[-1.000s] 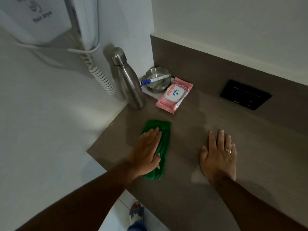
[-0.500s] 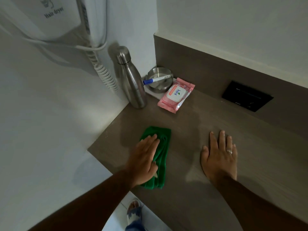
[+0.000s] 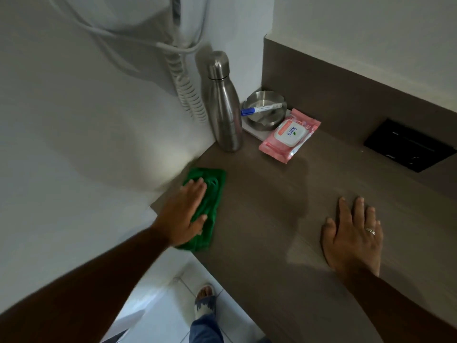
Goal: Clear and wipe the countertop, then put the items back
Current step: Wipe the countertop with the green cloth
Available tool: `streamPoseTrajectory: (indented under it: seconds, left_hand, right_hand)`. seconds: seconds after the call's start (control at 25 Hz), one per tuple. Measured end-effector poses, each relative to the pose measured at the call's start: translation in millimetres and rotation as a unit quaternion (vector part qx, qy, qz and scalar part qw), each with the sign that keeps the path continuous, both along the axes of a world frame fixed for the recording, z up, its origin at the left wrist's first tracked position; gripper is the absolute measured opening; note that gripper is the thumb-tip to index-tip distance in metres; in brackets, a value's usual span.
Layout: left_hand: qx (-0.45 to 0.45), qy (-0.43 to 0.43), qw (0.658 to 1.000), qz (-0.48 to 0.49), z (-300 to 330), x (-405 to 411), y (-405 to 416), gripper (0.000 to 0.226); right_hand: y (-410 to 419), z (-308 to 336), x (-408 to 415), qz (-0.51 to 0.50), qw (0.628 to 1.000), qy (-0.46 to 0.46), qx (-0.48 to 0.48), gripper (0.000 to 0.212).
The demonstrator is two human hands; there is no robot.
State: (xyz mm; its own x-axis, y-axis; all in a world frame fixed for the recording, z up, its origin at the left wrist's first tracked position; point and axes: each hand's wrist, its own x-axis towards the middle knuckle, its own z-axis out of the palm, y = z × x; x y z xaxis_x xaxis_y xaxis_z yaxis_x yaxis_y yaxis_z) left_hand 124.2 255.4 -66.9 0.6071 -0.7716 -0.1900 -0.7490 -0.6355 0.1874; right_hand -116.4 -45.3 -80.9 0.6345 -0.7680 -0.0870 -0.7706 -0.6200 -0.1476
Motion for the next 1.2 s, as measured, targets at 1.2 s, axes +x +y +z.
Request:
streamPoseTrajectory:
  seconds: [1.2]
  left_hand:
    - [0.007, -0.061, 0.961, 0.271, 7.6, -24.7, -56.6, 0.066]
  right_hand:
    - [0.8, -1.9, -0.7, 0.009, 0.999, -0.029, -0.008, 0.065]
